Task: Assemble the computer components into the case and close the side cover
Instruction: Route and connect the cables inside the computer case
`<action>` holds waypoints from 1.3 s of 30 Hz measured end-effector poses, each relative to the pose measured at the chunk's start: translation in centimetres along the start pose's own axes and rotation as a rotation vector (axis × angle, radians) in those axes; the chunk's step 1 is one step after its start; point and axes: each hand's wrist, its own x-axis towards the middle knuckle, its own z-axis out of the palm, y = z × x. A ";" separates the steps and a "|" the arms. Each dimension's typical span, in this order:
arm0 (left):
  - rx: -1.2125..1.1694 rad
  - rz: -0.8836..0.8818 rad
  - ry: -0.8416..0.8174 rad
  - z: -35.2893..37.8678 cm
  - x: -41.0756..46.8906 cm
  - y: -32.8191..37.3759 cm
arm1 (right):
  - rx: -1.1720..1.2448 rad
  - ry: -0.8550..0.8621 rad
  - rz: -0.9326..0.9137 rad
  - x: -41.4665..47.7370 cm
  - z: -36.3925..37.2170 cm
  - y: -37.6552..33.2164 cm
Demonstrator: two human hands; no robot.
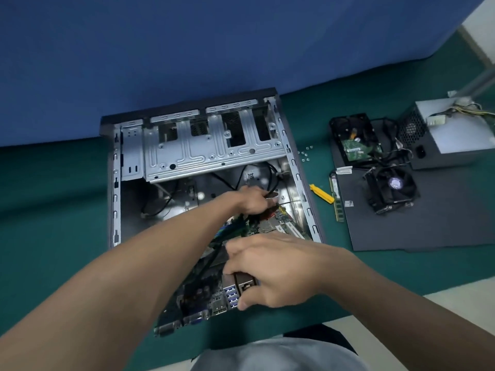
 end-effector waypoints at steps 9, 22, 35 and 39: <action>0.102 -0.070 0.092 1.0 0.5 0.0 | -0.050 -0.016 0.027 -1.0 -0.7 -1.6; 0.092 -0.025 0.401 -2.4 -3.2 -7.3 | 0.047 0.016 -0.036 -0.4 -1.4 -2.9; 0.179 -0.184 0.424 0.6 -0.8 -6.2 | -0.150 0.021 0.055 -0.3 -0.4 -2.1; 0.212 -0.262 0.425 1.3 0.0 -6.6 | -0.158 0.042 0.047 -0.2 -0.6 -1.9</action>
